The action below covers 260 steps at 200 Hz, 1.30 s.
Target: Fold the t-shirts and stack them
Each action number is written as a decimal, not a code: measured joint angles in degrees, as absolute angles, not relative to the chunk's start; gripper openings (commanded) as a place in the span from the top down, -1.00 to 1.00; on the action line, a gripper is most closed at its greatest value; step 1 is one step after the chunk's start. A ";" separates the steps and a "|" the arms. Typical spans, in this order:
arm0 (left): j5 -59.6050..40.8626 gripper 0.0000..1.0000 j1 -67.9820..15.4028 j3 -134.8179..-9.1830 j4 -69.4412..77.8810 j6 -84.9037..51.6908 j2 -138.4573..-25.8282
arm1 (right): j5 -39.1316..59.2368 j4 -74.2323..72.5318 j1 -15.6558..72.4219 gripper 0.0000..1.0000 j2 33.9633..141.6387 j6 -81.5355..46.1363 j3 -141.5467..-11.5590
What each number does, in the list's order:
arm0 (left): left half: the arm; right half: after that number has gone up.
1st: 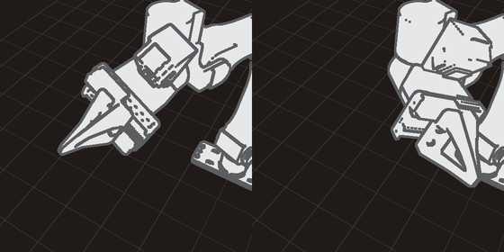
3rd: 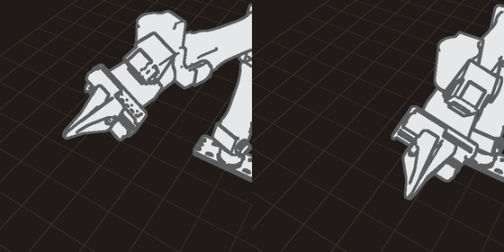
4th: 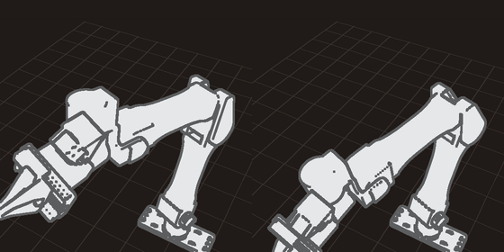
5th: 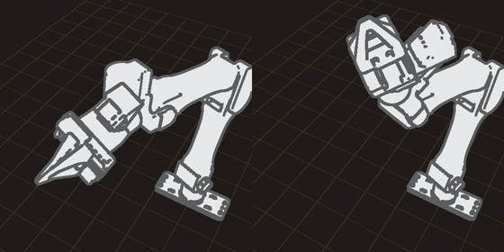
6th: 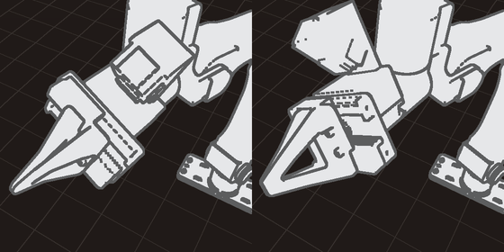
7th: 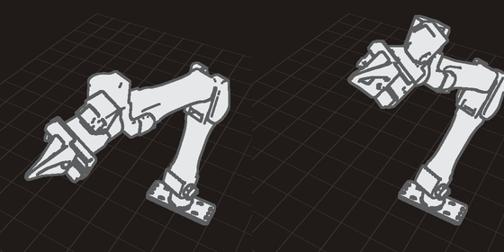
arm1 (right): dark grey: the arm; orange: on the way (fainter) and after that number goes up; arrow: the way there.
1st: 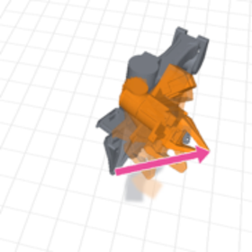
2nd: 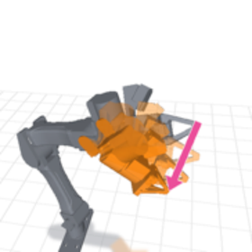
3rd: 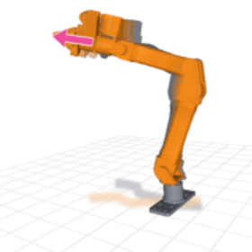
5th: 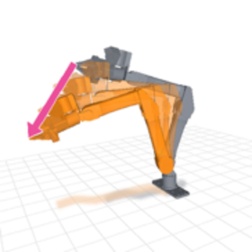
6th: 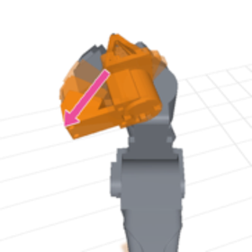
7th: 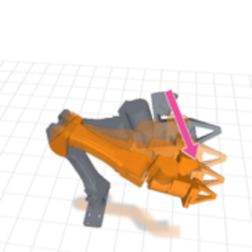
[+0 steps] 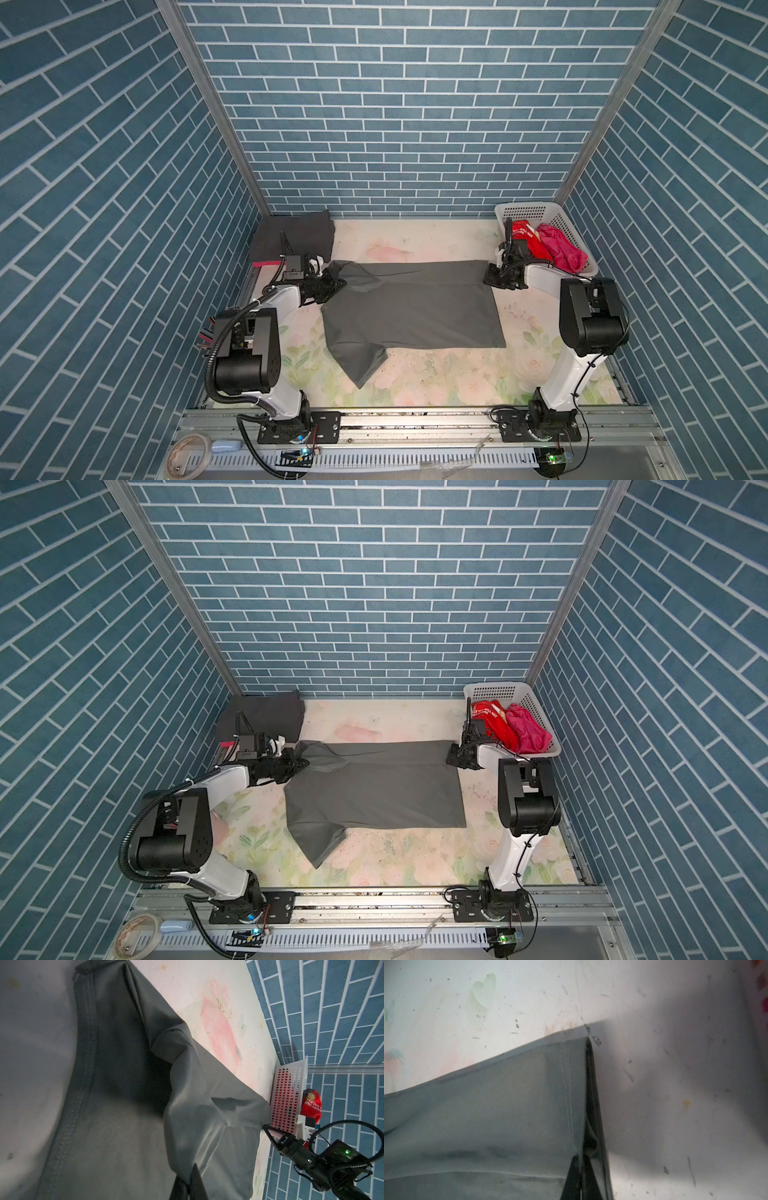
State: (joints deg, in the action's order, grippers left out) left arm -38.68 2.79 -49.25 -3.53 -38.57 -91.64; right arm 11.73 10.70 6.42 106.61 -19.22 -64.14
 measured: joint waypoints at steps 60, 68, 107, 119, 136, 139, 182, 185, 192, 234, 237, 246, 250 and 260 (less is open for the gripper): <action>-38.61 1.00 3.09 -49.04 -2.04 -39.13 -92.47 | 10.31 11.27 6.42 0.82 106.85 -19.03 -64.14; -38.68 1.00 3.09 -48.64 -1.45 -39.42 -92.49 | 9.93 11.53 6.42 0.77 106.85 -19.00 -64.14; -40.01 1.00 2.15 -44.60 1.30 -42.11 -92.47 | 8.99 11.99 6.42 0.34 106.89 -17.78 -64.14; -40.25 1.00 0.93 -44.07 1.30 -42.85 -92.47 | 8.99 12.01 6.42 0.21 106.89 -17.65 -64.16; -40.84 0.39 -0.84 -43.68 1.69 -43.72 -92.18 | 9.13 12.40 6.44 -0.01 106.89 -17.65 -64.36; -40.95 0.22 -1.13 -43.62 1.67 -43.94 -92.07 | 9.15 12.51 6.44 -0.02 106.89 -17.67 -64.47; -38.37 -0.75 -0.80 -47.31 -7.33 -40.51 -87.74 | 8.62 14.87 8.10 -0.67 104.09 -18.13 -66.04; -37.93 -0.75 -0.64 -48.14 -8.19 -40.12 -87.53 | 8.45 14.98 8.36 -0.68 103.66 -17.91 -66.06; -36.60 -0.75 0.05 -50.41 -10.26 -38.70 -87.02 | 8.10 15.09 9.19 -0.69 102.30 -18.06 -66.06; -30.61 -0.75 2.72 -61.98 -13.37 -34.65 -89.38 | 7.35 11.14 20.03 -0.77 97.06 -19.68 -66.70; -30.57 -0.75 2.72 -62.41 -13.15 -34.65 -90.00 | 7.44 10.48 21.30 -0.77 97.08 -19.88 -66.70; -30.46 -0.74 2.61 -63.46 -12.29 -34.74 -92.47 | 7.66 9.10 24.01 -0.78 97.47 -20.71 -66.70; -30.17 -0.75 2.48 -63.90 -12.03 -34.76 -93.93 | 7.81 8.49 25.26 -0.78 97.82 -20.97 -66.74; -29.43 -0.74 2.13 -64.93 -12.01 -34.85 -97.34 | 8.21 7.51 28.05 -0.78 99.09 -21.65 -67.11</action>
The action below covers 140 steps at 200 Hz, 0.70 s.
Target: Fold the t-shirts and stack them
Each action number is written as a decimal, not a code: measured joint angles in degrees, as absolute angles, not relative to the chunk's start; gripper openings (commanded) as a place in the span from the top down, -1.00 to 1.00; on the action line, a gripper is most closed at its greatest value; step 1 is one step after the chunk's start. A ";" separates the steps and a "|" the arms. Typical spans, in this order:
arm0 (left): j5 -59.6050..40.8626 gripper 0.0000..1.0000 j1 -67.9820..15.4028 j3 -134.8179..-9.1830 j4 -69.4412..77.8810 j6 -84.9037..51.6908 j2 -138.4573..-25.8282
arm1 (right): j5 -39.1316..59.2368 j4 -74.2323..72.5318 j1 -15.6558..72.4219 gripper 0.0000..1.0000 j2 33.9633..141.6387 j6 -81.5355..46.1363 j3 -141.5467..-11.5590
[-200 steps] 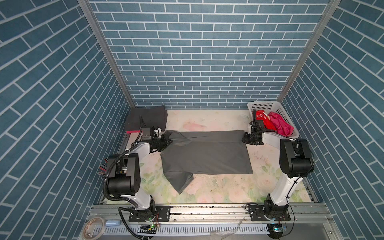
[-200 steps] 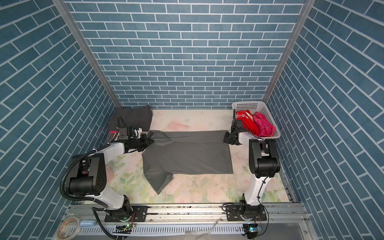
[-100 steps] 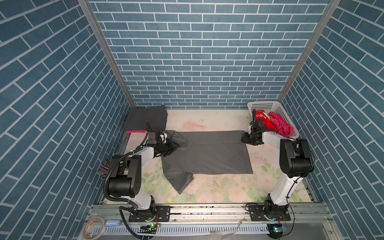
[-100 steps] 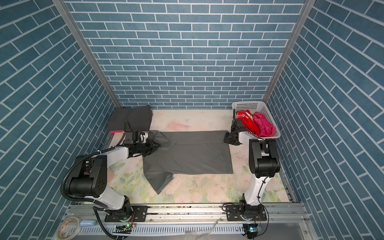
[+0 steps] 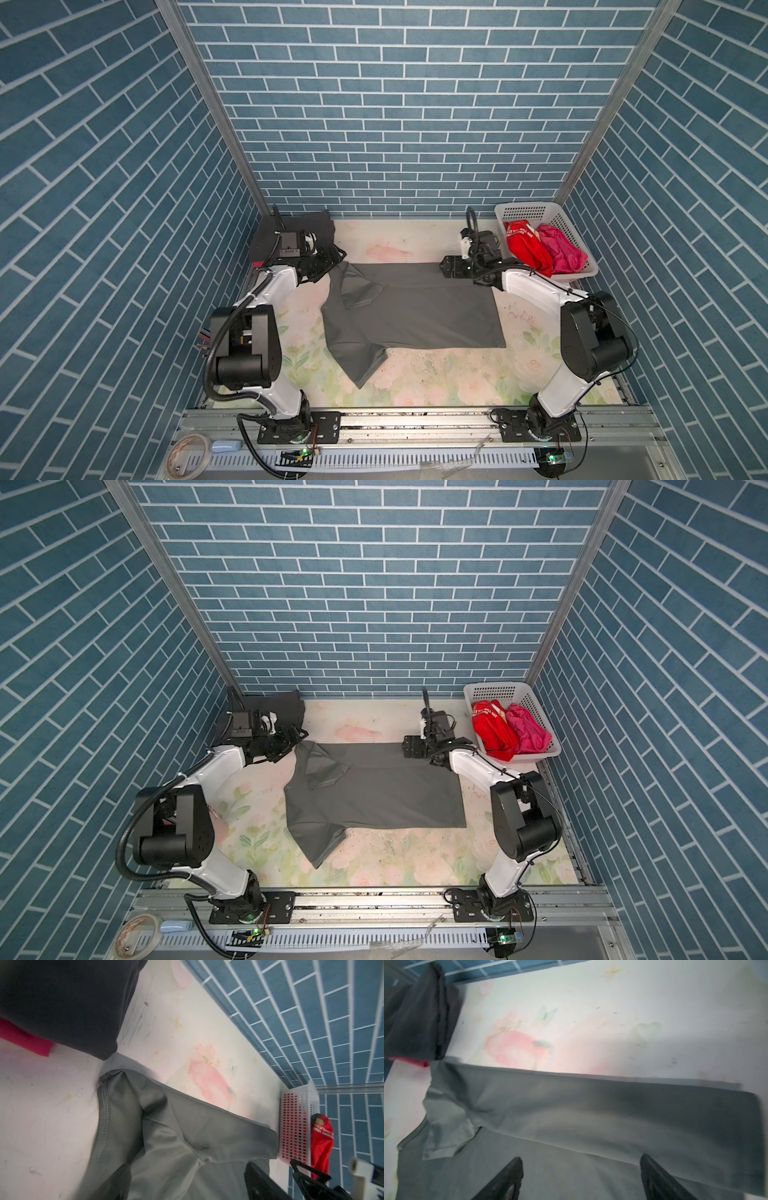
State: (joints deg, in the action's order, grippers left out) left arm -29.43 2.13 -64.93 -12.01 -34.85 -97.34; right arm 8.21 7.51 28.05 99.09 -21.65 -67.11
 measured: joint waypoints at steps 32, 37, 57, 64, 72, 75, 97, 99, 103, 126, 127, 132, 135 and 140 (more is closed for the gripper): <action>-25.23 -0.58 0.14 -69.36 -13.52 -34.22 -107.35 | 8.75 5.37 35.16 -0.82 105.56 -23.79 -69.84; -24.73 -0.54 -0.16 -69.95 -13.63 -34.26 -108.31 | 8.86 5.13 35.92 -0.82 106.56 -24.03 -70.26; -23.51 -0.39 -1.26 -71.77 -13.65 -34.15 -110.43 | 9.41 4.64 37.78 -0.82 110.15 -24.60 -72.20; -23.11 -0.33 -1.65 -72.36 -13.67 -33.95 -110.80 | 9.47 4.51 37.91 -0.82 110.91 -24.75 -72.53; -22.79 -0.28 -2.07 -72.84 -13.65 -33.82 -111.00 | 9.50 4.29 37.89 -0.82 111.46 -24.88 -72.62; -22.61 -0.25 -2.24 -73.03 -13.65 -33.93 -111.02 | 9.47 4.29 37.85 -0.82 111.59 -24.95 -72.62; -22.04 0.17 -3.01 -73.12 -13.21 -33.67 -111.00 | 9.52 4.23 36.93 -0.82 111.83 -25.28 -72.60; -22.06 0.22 -3.05 -73.01 -13.13 -33.41 -111.00 | 9.58 4.21 36.82 -0.82 111.83 -25.28 -72.60; -22.00 0.31 -3.14 -72.77 -12.93 -33.82 -111.00 | 9.69 3.99 36.51 -0.82 111.83 -25.28 -72.58; -22.02 0.61 -3.31 -69.63 -11.97 -33.39 -110.30 | 10.39 2.52 34.50 -0.82 111.77 -25.50 -71.57; -22.00 0.61 -3.31 -69.49 -11.97 -33.54 -110.26 | 10.39 2.50 34.44 -0.82 111.77 -25.52 -71.53; -21.93 0.64 -3.31 -68.58 -11.97 -33.47 -109.97 | 10.48 2.33 33.91 -0.82 111.74 -25.54 -71.13; -21.89 0.66 -3.31 -68.03 -11.99 -33.54 -109.78 | 10.52 2.28 33.65 -0.82 111.74 -25.58 -70.91; -21.89 0.71 -3.31 -67.24 -12.10 -33.47 -109.47 | 10.63 2.09 33.17 -0.82 111.74 -25.65 -70.52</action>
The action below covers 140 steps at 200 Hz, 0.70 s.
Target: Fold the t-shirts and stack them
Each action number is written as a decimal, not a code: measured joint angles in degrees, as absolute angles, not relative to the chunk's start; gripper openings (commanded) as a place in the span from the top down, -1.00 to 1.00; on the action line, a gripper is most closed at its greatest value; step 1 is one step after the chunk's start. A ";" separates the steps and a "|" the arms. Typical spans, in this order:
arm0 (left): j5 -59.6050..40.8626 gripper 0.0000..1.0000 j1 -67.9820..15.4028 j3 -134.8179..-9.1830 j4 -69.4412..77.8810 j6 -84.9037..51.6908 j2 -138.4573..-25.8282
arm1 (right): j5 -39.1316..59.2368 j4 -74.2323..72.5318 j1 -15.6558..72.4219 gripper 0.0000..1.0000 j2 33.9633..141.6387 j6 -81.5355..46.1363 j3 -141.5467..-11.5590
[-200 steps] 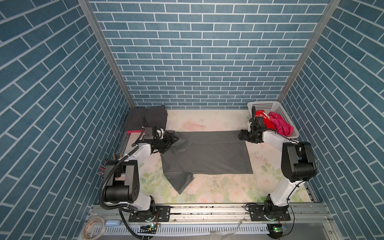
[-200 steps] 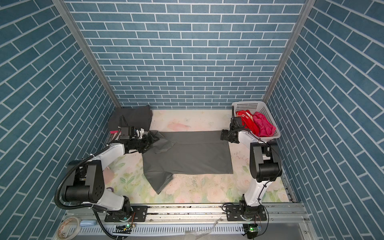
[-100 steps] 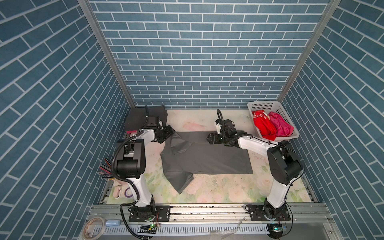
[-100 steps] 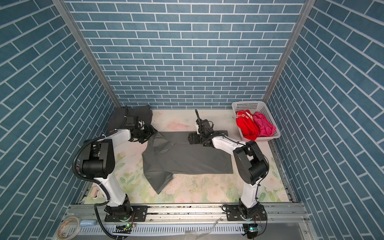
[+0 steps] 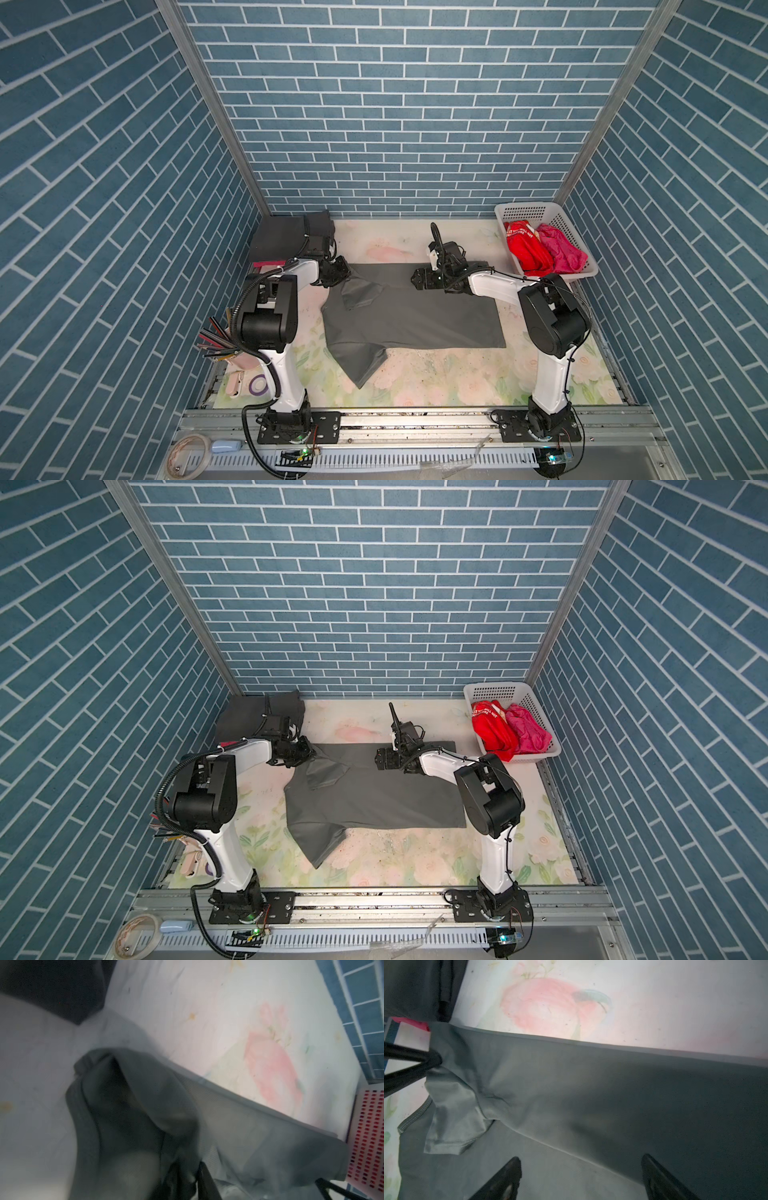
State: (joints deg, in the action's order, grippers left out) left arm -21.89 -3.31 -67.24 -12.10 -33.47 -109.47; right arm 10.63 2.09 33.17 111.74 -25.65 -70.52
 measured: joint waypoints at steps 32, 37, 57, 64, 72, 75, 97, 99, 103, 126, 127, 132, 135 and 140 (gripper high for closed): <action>-21.87 0.85 -3.31 -63.29 -12.34 -33.28 -106.76 | 11.05 2.07 30.81 -0.82 111.72 -25.69 -68.88; -21.89 0.89 -3.31 -63.00 -12.34 -33.23 -106.32 | 11.20 2.00 30.61 -0.82 111.72 -25.71 -68.82; -22.17 1.00 -3.31 -62.33 -12.01 -33.26 -104.75 | 11.79 1.65 30.39 -0.82 111.66 -25.71 -68.82; -22.57 1.00 -3.31 -62.08 -11.79 -33.28 -104.31 | 12.05 1.43 30.41 -0.83 111.61 -25.71 -68.82; -23.18 1.00 -3.31 -61.78 -11.40 -33.54 -103.92 | 12.38 1.23 30.41 -0.84 111.55 -25.71 -68.82; -23.46 1.00 -3.31 -61.65 -11.22 -33.67 -103.83 | 12.47 1.19 30.44 -0.84 111.53 -25.71 -68.82; -25.17 1.00 -3.31 -60.84 -10.46 -34.28 -103.68 | 12.78 0.86 30.96 -0.84 110.76 -25.80 -68.36; -25.28 1.00 -3.31 -60.77 -10.44 -34.33 -103.68 | 12.75 0.84 31.03 -0.84 110.65 -25.82 -68.29; -25.45 1.00 -3.31 -60.69 -10.44 -34.35 -103.68 | 12.78 0.84 31.24 -0.82 110.43 -25.96 -68.16; -25.80 1.00 -3.22 -60.60 -10.44 -34.50 -103.68 | 12.67 0.69 33.69 -0.72 109.27 -26.83 -67.96; -25.82 1.00 -3.22 -60.60 -10.44 -34.50 -103.68 | 12.67 0.62 33.91 -0.71 109.25 -26.87 -67.96; -25.80 1.00 -3.09 -60.60 -10.44 -34.50 -103.68 | 12.67 0.47 34.79 -0.67 109.16 -27.05 -67.96; -25.85 1.00 -3.07 -60.60 -10.46 -34.48 -103.68 | 12.67 0.34 35.33 -0.65 109.16 -27.24 -67.96; -25.91 1.00 -2.92 -60.60 -10.52 -34.48 -103.72 | 12.64 0.03 36.23 -0.63 109.16 -27.38 -67.96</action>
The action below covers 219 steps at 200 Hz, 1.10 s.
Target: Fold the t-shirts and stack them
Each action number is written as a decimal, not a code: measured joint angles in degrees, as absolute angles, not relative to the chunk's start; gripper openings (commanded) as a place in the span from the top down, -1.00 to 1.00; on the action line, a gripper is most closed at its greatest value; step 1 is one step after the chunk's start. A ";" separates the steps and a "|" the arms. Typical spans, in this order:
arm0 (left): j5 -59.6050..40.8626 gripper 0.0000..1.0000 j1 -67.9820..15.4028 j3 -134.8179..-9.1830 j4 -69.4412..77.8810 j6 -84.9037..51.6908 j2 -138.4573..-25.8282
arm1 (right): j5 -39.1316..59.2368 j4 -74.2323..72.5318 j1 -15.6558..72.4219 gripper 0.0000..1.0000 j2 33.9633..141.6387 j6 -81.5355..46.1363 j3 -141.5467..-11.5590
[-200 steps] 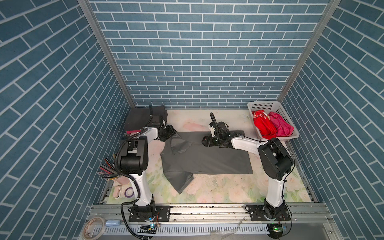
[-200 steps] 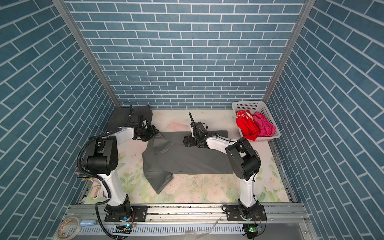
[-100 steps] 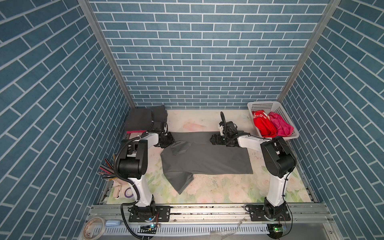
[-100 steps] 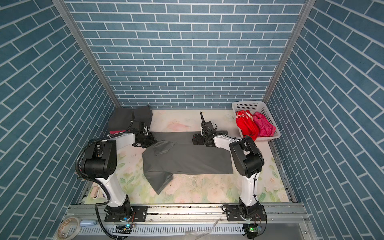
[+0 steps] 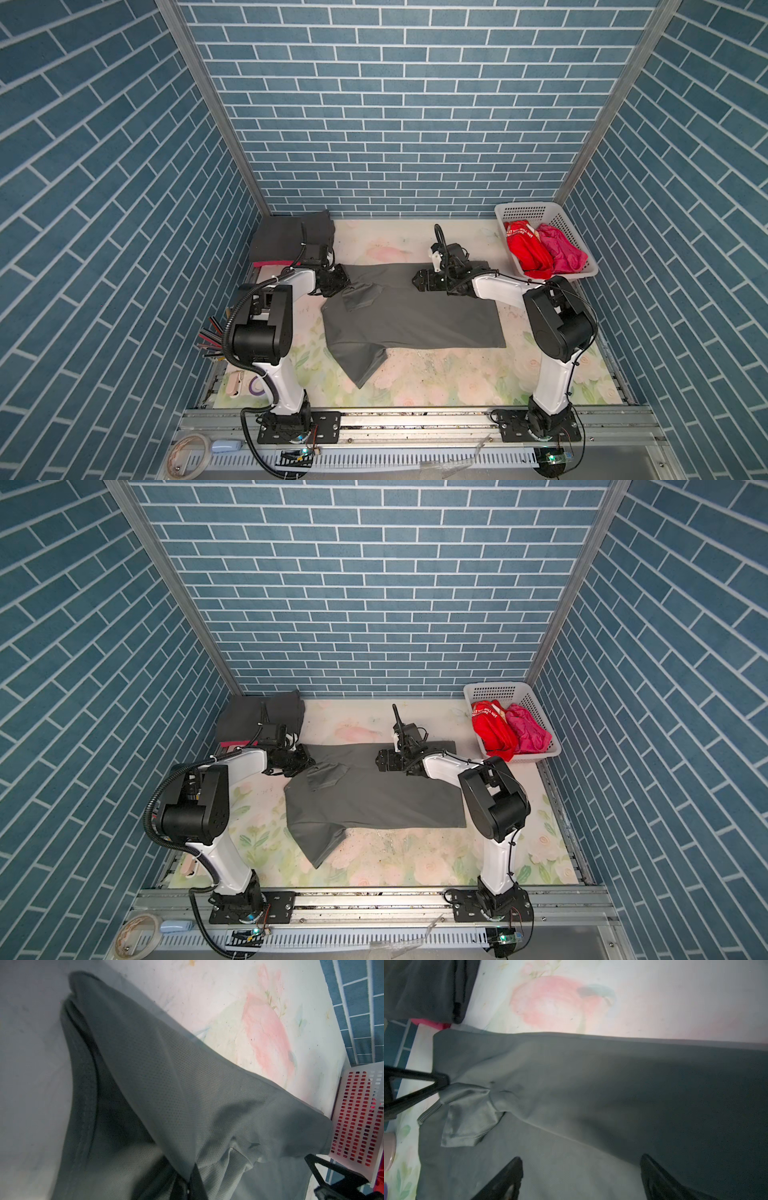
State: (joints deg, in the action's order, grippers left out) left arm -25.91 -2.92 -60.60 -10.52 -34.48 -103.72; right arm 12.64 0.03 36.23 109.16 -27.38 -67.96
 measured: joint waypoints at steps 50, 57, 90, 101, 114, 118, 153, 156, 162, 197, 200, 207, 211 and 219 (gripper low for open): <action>-25.71 -0.29 1.48 -63.16 -12.91 -33.54 -103.85 | 12.75 -1.39 45.84 -0.49 112.73 -29.36 -72.38; -25.67 -0.36 2.04 -63.79 -13.10 -33.54 -103.85 | 12.71 -1.61 46.89 -0.47 113.97 -29.74 -73.65; -26.22 -0.44 2.70 -67.55 -13.21 -34.15 -104.33 | 12.36 -1.91 50.39 -0.40 119.96 -31.53 -79.02; -26.76 -0.44 2.63 -69.19 -13.06 -34.46 -105.25 | 12.19 -1.69 51.05 -0.36 121.71 -32.12 -80.55; -27.14 -0.43 2.37 -71.07 -12.95 -34.74 -106.80 | 12.19 -1.67 51.59 -0.33 123.55 -32.97 -81.93; -27.11 -0.44 2.33 -71.59 -12.93 -34.87 -107.46 | 12.19 -2.02 51.72 -0.31 123.98 -33.08 -82.19; -26.65 -0.38 2.26 -75.61 -13.45 -34.96 -112.77 | 12.25 -2.20 52.45 -0.15 126.56 -34.74 -85.76; -26.57 -0.38 2.26 -75.92 -13.47 -34.89 -113.23 | 12.23 -2.24 52.47 -0.12 126.74 -34.87 -85.97; -26.46 -0.38 2.26 -76.49 -13.56 -34.87 -114.13 | 12.21 -2.24 52.49 -0.06 127.11 -35.22 -86.39; -25.69 -0.35 2.26 -78.63 -14.06 -34.94 -117.58 | 11.70 -2.20 53.01 0.32 128.55 -36.25 -87.88; -25.69 -0.34 2.26 -78.72 -14.06 -34.98 -117.75 | 11.68 -2.15 53.08 0.35 128.57 -36.14 -87.90; -25.71 -0.30 2.26 -78.76 -13.98 -35.07 -118.02 | 11.57 -1.98 53.25 0.43 128.60 -36.23 -87.92; -25.74 -0.27 2.26 -78.78 -13.91 -35.14 -118.06 | 11.40 -1.83 53.30 0.49 128.60 -36.23 -87.92; -25.67 -0.21 2.26 -78.85 -13.87 -35.27 -118.10 | 11.20 -1.50 53.47 0.57 128.57 -36.18 -87.92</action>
State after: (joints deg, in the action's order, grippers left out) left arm -25.67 2.26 -78.85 -13.87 -35.27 -118.10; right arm 11.20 -1.50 53.47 128.57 -36.18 -87.92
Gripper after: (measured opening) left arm 0.638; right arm 0.266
